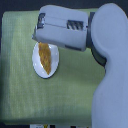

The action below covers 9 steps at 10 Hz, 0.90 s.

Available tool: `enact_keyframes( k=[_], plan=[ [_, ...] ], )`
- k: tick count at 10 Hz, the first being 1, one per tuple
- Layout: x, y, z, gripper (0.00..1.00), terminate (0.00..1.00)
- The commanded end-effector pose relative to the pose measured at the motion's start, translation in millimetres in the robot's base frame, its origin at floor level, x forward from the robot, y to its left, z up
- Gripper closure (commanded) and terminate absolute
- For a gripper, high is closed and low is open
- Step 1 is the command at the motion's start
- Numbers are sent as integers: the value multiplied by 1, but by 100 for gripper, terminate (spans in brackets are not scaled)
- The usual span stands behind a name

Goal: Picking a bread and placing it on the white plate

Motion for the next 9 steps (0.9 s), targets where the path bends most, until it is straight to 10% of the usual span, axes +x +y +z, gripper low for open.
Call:
enact_keyframes(
  k=[1,9],
  plan=[
    [57,-71,92,0,0],
    [22,-247,131,0,0]
  ],
)
